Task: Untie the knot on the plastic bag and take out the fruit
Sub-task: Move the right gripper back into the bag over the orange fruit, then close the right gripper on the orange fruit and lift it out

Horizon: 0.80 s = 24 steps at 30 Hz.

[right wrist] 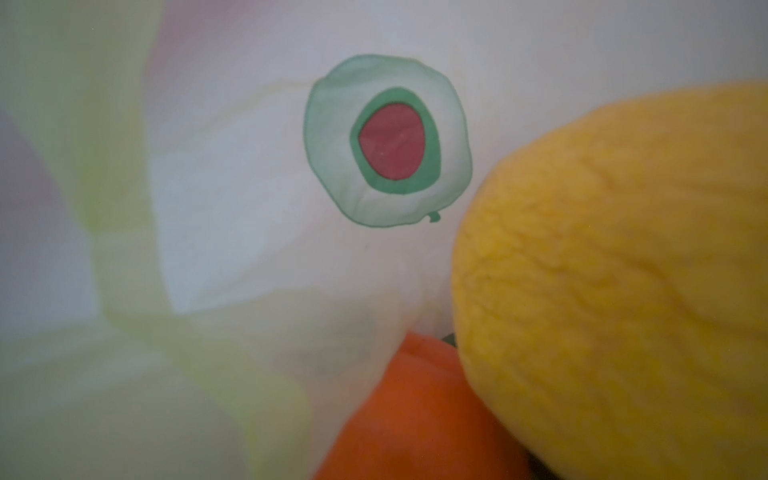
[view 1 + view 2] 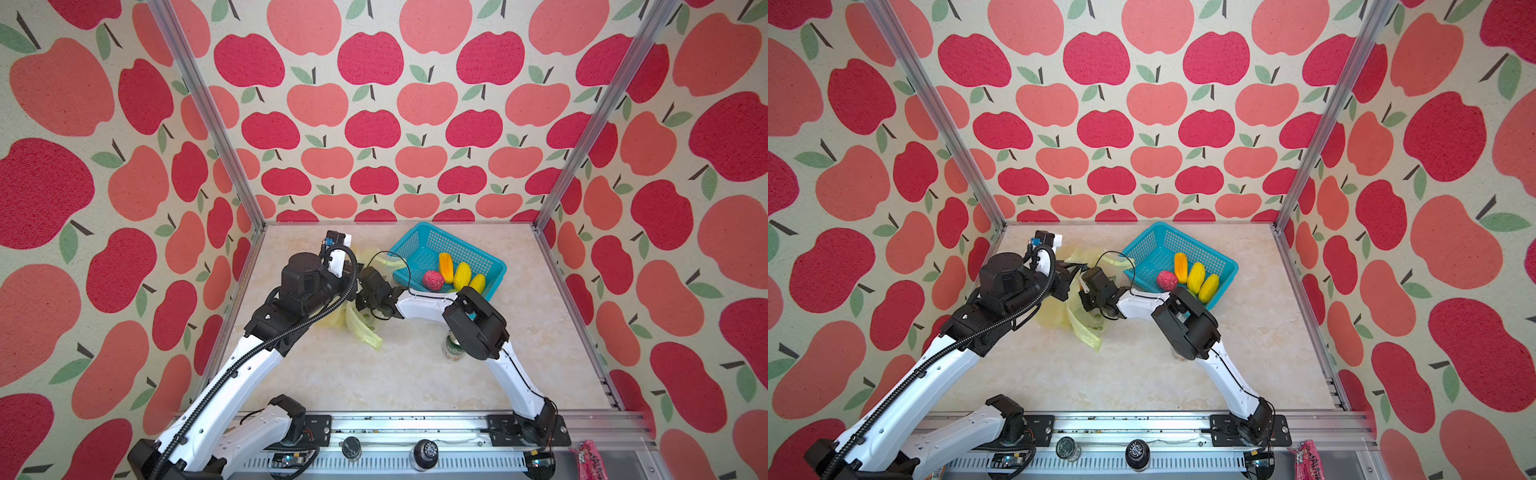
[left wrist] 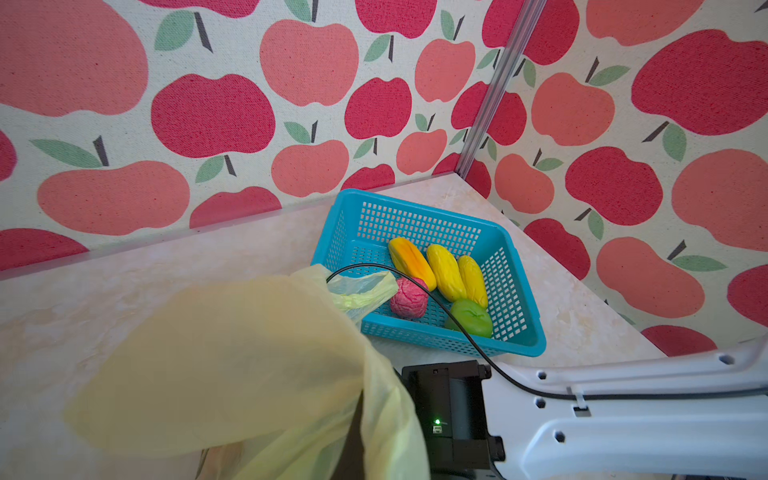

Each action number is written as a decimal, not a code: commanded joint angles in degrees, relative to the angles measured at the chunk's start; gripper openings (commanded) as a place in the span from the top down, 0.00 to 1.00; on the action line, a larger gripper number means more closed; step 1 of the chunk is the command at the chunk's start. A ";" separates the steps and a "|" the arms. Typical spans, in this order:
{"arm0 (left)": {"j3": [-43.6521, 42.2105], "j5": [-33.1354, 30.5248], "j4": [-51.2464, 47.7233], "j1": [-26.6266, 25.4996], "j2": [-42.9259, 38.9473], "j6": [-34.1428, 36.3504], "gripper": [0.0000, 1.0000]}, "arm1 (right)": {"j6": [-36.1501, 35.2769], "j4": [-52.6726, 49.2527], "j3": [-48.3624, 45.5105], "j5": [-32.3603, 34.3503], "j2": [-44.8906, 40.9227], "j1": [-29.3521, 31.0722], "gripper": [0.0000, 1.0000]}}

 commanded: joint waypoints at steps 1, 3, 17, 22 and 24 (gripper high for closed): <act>0.99 -8.36 -1.79 -0.05 0.80 0.54 1.00 | -1.16 -4.87 -3.93 6.71 -4.50 -0.94 0.57; 1.41 -11.99 -2.74 0.27 1.64 0.74 1.00 | -1.88 -4.51 -6.49 8.87 -7.39 -1.22 0.63; 2.13 -12.47 -3.49 2.38 3.89 0.33 1.00 | -2.31 0.89 -16.65 7.20 -20.78 -1.67 0.80; 2.13 -12.05 -3.50 3.07 4.36 -0.01 1.00 | -2.04 0.49 -19.04 4.95 -24.27 -1.43 0.82; 2.23 -11.75 -3.67 3.42 4.52 -0.36 1.00 | -2.81 0.51 -20.99 4.35 -27.24 -0.94 0.83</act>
